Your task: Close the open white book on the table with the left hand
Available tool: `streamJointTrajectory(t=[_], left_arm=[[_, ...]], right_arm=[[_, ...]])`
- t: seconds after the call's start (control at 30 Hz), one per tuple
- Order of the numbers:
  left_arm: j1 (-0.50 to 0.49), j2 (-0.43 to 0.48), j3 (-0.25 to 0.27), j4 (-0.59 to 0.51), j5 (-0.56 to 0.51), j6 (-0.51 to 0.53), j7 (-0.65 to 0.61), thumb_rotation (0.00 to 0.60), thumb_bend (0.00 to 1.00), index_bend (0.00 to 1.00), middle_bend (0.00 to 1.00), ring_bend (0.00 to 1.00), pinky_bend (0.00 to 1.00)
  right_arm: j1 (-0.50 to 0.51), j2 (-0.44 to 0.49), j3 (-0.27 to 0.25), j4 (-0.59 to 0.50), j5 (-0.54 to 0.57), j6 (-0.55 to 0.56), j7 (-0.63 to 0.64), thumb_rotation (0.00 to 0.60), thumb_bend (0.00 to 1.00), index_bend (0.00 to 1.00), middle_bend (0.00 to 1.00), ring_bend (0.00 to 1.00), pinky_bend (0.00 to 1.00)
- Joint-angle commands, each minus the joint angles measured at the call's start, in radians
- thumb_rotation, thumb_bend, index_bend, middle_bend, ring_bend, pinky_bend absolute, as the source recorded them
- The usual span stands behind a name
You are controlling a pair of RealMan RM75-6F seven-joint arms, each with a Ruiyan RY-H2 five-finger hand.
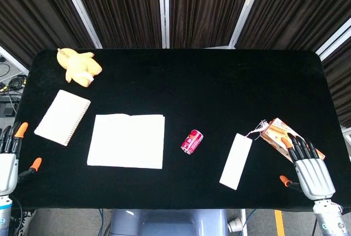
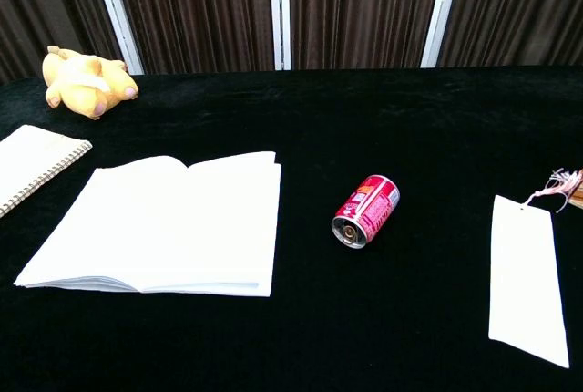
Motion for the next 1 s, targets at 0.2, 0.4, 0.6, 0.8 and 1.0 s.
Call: streamJointTrajectory(t=[0.2, 0.4, 0.6, 0.8, 1.0], left_arm=[[0.0, -0.002, 0.003, 0.004, 0.0, -0.003, 0.005, 0.6, 0.23, 0.0, 0.0, 0.0, 0.0], [-0.004, -0.004, 0.004, 0.002, 0.006, -0.006, 0.011, 0.6, 0.19, 0.0, 0.0, 0.0, 0.0], [-0.016, -0.012, 0.009, 0.006, 0.003, -0.036, 0.026, 0.6, 0.09, 0.0, 0.0, 0.0, 0.0], [-0.042, -0.049, 0.027, 0.032, -0.004, -0.102, 0.08, 0.6, 0.08, 0.0, 0.0, 0.0, 0.0], [-0.083, -0.126, 0.045, 0.071, -0.008, -0.189, 0.17, 0.6, 0.08, 0.0, 0.0, 0.0, 0.0]], right_arm=[[0.0, 0.0, 0.0, -0.001, -0.002, 0.001, 0.001, 0.6, 0.03, 0.03, 0.0, 0.0, 0.0], [-0.001, 0.002, 0.003, 0.0, 0.003, 0.004, 0.006, 0.6, 0.03, 0.03, 0.0, 0.0, 0.0], [0.001, 0.001, 0.005, -0.001, 0.008, -0.001, 0.002, 0.6, 0.03, 0.03, 0.0, 0.0, 0.0], [0.002, 0.001, 0.004, -0.001, 0.005, -0.003, 0.0, 0.6, 0.03, 0.03, 0.0, 0.0, 0.0], [0.005, -0.001, 0.002, 0.002, 0.003, -0.009, 0.005, 0.6, 0.03, 0.03, 0.0, 0.0, 0.0]])
